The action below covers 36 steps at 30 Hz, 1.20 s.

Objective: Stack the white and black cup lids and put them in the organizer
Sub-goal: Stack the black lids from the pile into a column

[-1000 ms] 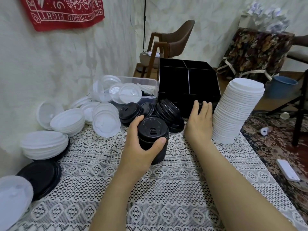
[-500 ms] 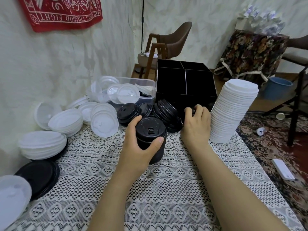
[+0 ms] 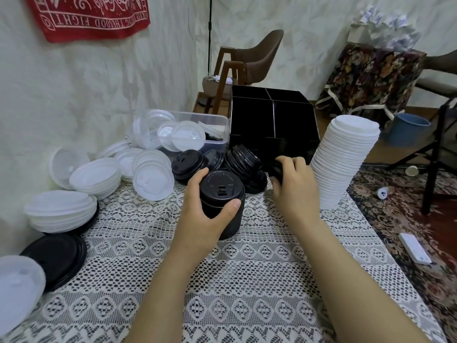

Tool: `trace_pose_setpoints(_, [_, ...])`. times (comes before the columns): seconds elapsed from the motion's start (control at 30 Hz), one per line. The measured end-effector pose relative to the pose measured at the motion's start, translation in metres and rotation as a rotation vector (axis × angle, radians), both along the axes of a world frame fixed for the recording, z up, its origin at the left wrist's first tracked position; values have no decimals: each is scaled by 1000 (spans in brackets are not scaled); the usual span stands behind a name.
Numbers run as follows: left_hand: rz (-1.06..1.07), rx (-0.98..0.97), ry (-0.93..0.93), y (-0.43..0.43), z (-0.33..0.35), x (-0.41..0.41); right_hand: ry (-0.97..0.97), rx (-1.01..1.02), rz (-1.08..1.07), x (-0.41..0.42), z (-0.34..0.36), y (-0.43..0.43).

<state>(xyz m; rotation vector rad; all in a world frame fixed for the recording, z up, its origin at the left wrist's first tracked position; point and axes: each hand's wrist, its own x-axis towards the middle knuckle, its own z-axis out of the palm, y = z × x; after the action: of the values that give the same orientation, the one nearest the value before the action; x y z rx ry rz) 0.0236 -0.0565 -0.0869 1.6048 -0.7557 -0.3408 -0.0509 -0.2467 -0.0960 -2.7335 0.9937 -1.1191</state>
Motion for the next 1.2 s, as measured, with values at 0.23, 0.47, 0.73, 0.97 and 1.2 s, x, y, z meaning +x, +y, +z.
trace_pose_setpoints(0.23, [17,13,-13,0,0,0,-283,684,173,-26,25,19])
trace_pose_setpoints(0.47, [10,8,-3,0,0,-1,-287,927,220,-28,-1,23])
trace_pose_setpoints(0.73, [6,2,17,0,2,-1,-142,913,419,-39,-7,23])
trace_pose_setpoints(0.97, [8,31,23,2,1,0,-80,853,459,-44,-8,20])
trace_pose_setpoints(1.2, [32,72,1,1,1,-1,-217,788,493,-47,-10,21])
